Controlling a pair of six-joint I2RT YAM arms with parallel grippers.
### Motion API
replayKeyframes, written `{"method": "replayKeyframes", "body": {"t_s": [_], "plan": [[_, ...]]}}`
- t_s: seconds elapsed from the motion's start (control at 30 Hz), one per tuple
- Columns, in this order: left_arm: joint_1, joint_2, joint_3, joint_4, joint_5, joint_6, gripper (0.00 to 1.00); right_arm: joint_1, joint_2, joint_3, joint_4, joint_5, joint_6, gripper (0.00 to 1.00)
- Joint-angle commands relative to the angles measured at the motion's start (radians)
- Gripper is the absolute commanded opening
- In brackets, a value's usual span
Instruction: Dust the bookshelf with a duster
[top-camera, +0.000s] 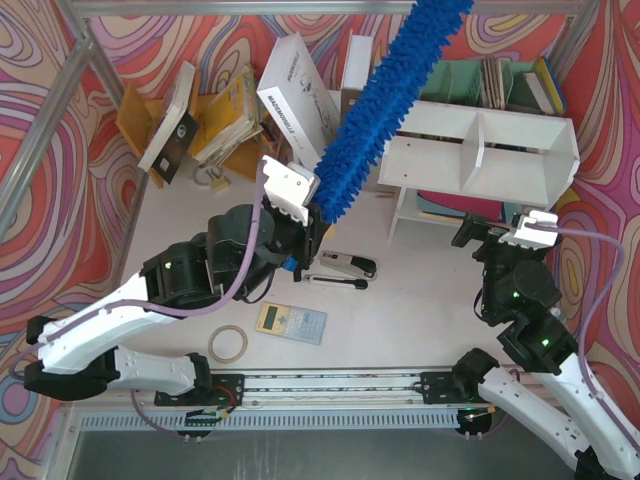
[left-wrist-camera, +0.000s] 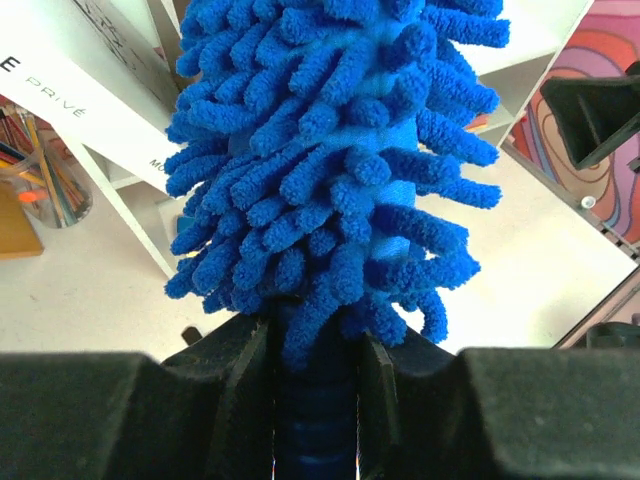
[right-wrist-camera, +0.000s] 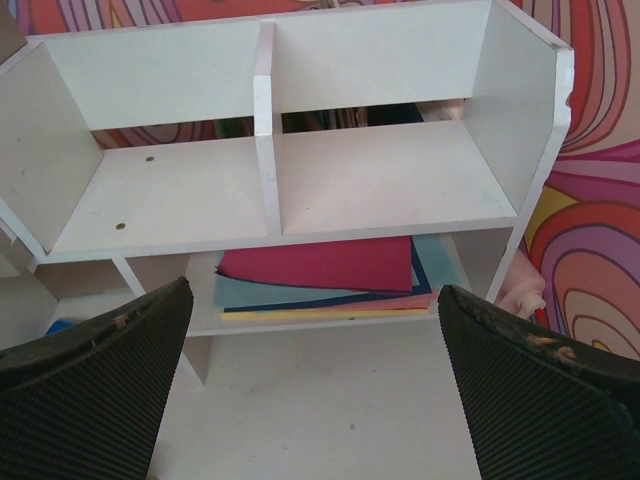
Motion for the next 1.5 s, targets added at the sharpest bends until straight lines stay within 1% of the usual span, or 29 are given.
{"method": "replayKeyframes", "body": {"t_s": [0.0,0.27,0.37,0.5,0.6,0.7,0.8,0.93,1.1,1.23,1.3,1.47], "plan": [[-0.004,-0.014,-0.005,0.088,0.006,0.014,0.00,0.001,-0.002,0.006,0.021,0.013,-0.002,0.99],[-0.025,0.067,0.005,0.108,0.101,-0.023,0.00,0.000,-0.006,0.004,0.021,0.016,-0.001,0.99],[-0.026,0.102,0.002,0.121,0.116,-0.040,0.00,0.001,-0.003,0.006,0.020,0.016,-0.001,0.99],[-0.027,0.146,-0.010,0.125,0.089,-0.070,0.00,0.001,-0.011,0.006,0.020,0.017,-0.001,0.99],[-0.026,0.175,-0.033,0.142,0.040,-0.083,0.00,0.000,-0.017,0.006,0.020,0.017,0.002,0.99],[-0.021,0.227,-0.007,0.114,0.003,-0.102,0.00,0.000,-0.023,0.006,0.018,0.017,0.006,0.99],[0.000,0.289,0.021,0.079,-0.004,-0.143,0.00,0.001,-0.032,0.006,0.017,0.017,0.006,0.99],[0.033,0.364,0.059,0.038,0.031,-0.179,0.00,0.000,-0.045,0.009,0.014,0.017,0.012,0.99],[0.038,0.441,0.123,-0.011,0.090,-0.178,0.00,0.000,-0.056,0.013,0.013,0.019,0.013,0.99],[0.026,0.427,0.092,0.037,0.183,-0.152,0.00,0.000,-0.056,0.015,0.013,0.023,0.012,0.99],[0.000,0.391,0.054,0.095,0.197,-0.108,0.00,0.001,-0.053,0.019,0.013,0.025,0.011,0.99],[-0.034,0.274,-0.096,0.228,0.221,-0.047,0.00,0.001,-0.039,0.048,0.000,0.026,0.022,0.99]]}}
